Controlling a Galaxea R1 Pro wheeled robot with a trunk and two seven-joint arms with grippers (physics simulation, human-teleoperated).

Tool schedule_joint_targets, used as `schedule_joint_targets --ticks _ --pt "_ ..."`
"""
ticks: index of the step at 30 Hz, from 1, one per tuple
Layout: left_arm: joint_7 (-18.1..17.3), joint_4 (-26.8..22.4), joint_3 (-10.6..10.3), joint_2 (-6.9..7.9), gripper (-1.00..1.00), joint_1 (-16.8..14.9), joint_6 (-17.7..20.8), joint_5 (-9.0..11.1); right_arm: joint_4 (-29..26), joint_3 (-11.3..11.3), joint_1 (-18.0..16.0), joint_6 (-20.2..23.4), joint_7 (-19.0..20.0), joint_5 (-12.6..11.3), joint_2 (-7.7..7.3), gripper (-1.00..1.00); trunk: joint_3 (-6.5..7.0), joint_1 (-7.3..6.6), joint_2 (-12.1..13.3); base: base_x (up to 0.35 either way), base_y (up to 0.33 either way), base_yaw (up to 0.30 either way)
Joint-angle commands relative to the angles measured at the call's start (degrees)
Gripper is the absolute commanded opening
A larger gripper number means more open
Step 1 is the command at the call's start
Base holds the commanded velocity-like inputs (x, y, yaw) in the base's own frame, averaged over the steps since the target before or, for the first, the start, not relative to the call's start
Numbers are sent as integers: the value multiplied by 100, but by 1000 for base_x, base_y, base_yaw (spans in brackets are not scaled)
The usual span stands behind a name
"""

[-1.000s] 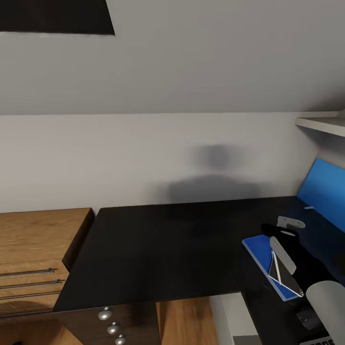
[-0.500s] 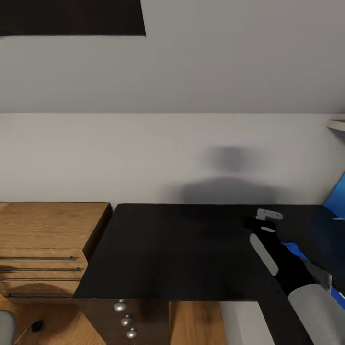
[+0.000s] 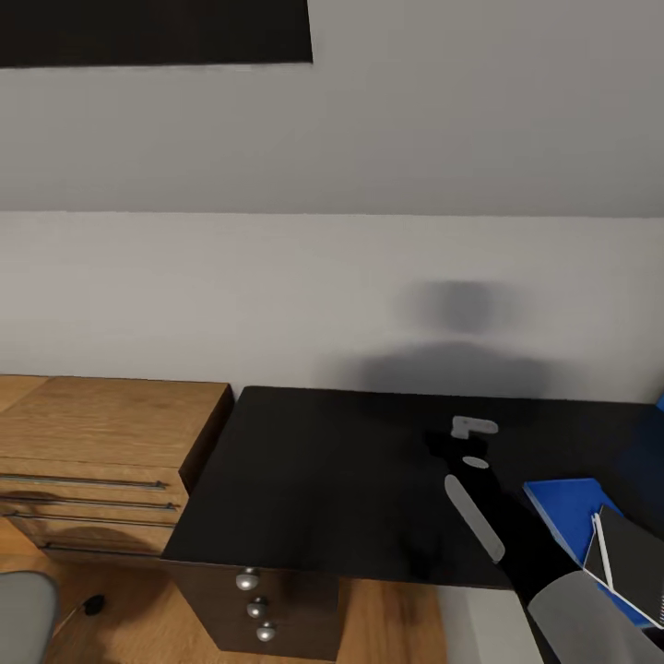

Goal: In the bedroom, organize the workspace by keeping the computer under the desk, ensuring the monitor is on the desk, placing the keyboard on the desk next to the monitor, placing the mouse on the desk next to the keyboard, moving the folder from the swivel chair onto the desk next to the mouse, stacking the notebook on top of the folder with the pen on top of the notebook, and positioning the swivel chair next to the desk.

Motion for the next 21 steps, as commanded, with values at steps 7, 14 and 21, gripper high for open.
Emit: schedule_joint_targets --ticks 7,14,21 --pt "1 0 24 0 100 -3 -20 42 -33 38 35 19 -33 -50 24 100 -8 1 -6 -1 1 2" --pt "-24 0 24 -1 100 -3 -20 41 -125 47 37 21 -41 -83 83 100 -8 1 -6 -182 159 0" --pt "-25 0 24 6 100 -3 -20 41 -126 47 39 13 -50 -83 96 100 48 1 -6 -262 227 0"
